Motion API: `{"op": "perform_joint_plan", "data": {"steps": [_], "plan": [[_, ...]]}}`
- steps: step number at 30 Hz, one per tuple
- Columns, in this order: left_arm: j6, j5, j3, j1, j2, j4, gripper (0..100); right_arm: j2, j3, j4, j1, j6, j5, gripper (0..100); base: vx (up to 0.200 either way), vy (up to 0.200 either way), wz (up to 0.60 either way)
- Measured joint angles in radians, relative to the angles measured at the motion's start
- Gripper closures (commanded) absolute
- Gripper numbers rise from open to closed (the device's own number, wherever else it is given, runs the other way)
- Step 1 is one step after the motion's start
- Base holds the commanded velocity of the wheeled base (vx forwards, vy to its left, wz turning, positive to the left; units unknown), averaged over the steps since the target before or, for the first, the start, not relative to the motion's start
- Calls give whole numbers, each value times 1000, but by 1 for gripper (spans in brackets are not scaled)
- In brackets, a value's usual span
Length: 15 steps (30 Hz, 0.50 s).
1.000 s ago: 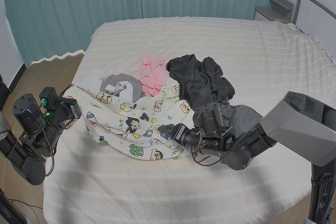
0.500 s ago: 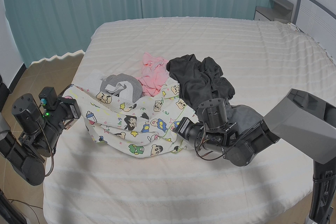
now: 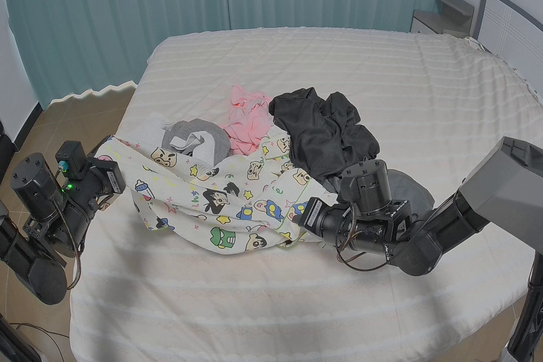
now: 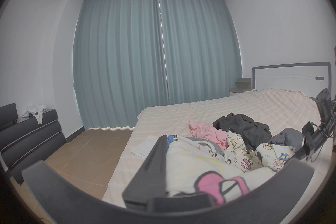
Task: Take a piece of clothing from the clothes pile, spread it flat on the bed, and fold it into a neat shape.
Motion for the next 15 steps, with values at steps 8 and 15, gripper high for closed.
{"op": "perform_joint_plan", "data": {"steps": [8,15], "plan": [[3,3,22,-1,-10,0,100,13,10,-16,10,-23,67,0,0,0,0],[1,2,32,-1,-18,0,100,48,-38,-43,60,-20,84,0,0,0,0]]}}
